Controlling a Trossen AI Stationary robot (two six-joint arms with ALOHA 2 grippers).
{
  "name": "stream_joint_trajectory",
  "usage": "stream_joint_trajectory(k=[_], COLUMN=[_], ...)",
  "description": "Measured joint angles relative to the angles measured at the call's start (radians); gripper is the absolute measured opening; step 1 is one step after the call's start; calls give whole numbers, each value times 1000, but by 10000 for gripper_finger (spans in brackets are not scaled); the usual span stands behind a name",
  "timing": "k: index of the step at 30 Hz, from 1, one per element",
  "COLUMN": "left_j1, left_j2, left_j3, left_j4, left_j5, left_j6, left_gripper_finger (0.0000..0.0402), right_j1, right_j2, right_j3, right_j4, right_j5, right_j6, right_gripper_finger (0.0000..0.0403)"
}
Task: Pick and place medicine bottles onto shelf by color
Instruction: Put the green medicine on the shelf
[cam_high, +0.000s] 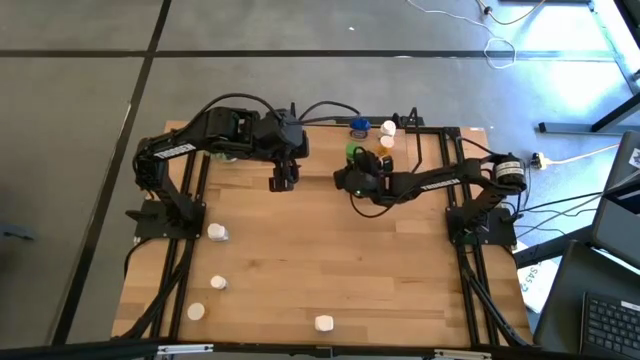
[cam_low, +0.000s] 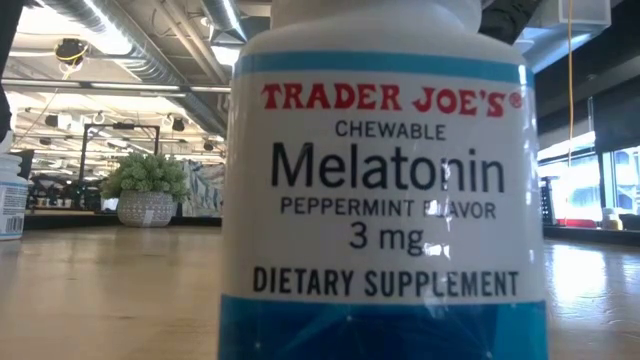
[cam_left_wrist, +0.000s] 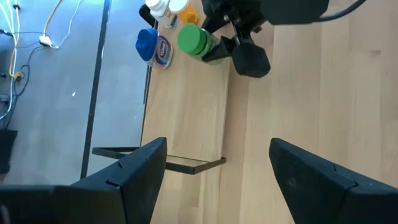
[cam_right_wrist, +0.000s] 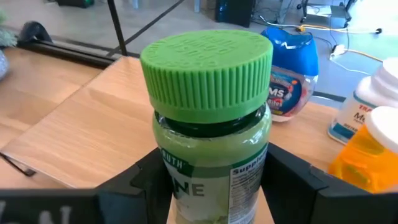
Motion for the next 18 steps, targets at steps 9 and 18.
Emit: stream_joint_trajectory(k=[9,18], left_j1=[0,0], left_j2=[0,0], left_j3=[0,0], left_j4=[0,0], left_j5=[0,0], left_j6=[3,6], left_gripper_finger=[279,279], right_j1=[0,0], right_j2=[45,93], right_j3=[0,0], right_j4=[18,24], right_j5=[2,-2], right_j6=[35,76], right_gripper_finger=[202,202])
